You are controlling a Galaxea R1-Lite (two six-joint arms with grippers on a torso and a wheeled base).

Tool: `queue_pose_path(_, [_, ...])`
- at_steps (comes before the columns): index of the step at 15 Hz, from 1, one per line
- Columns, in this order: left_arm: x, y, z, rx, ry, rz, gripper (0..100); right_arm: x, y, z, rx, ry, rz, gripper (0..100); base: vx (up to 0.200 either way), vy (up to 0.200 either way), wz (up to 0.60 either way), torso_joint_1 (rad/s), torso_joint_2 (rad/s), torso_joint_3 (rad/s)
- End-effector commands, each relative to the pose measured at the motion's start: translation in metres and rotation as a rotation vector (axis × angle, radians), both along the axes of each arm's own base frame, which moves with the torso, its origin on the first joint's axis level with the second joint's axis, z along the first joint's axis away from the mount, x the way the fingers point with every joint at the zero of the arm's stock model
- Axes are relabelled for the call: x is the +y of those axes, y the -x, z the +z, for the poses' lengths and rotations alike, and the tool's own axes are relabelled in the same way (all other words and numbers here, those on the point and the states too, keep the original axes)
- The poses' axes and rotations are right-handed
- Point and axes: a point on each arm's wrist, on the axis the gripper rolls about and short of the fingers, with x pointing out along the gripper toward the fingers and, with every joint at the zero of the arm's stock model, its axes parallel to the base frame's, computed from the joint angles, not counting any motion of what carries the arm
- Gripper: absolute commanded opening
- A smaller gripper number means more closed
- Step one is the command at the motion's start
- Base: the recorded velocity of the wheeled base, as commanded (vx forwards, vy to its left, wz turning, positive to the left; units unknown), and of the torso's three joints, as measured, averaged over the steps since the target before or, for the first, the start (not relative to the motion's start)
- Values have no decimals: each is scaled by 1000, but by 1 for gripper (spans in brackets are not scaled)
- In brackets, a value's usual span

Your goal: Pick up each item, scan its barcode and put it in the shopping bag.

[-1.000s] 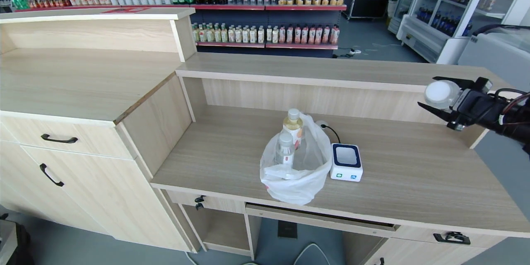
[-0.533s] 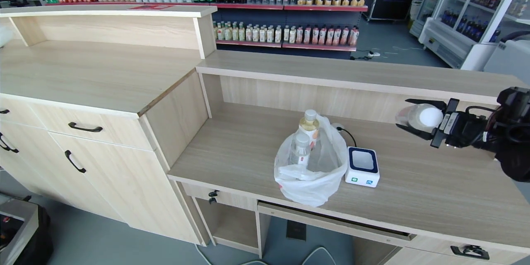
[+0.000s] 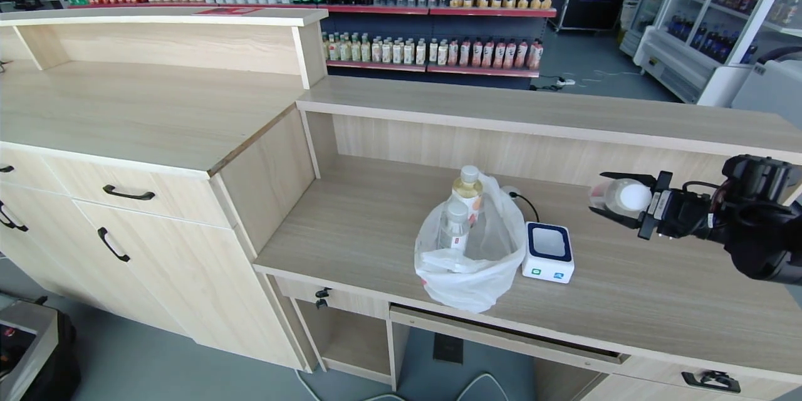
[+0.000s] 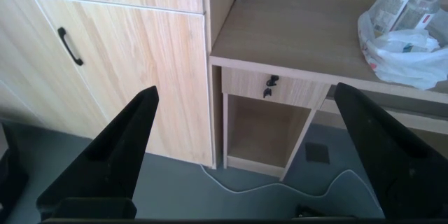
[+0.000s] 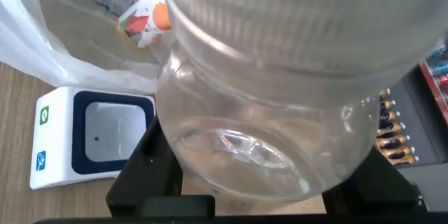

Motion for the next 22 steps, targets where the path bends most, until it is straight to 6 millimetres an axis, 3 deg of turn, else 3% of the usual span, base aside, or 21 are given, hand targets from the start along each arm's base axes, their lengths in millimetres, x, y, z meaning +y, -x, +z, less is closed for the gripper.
queue_pose_path(1, [0, 0, 0, 0, 0, 0, 100, -3, -1, -12, 30, -7, -5, 0, 0, 0, 0, 0, 0, 0])
queue_pose_path(8, [0, 0, 0, 1, 2, 0, 100, -7, -7, -32, 55, -9, 24, 0, 0, 0, 0, 0, 0, 0])
queue_pose_path(22, [0, 0, 0, 0, 0, 0, 100, 3, -21, -47, 64, -15, 66, 0, 0, 0, 0, 0, 0, 0])
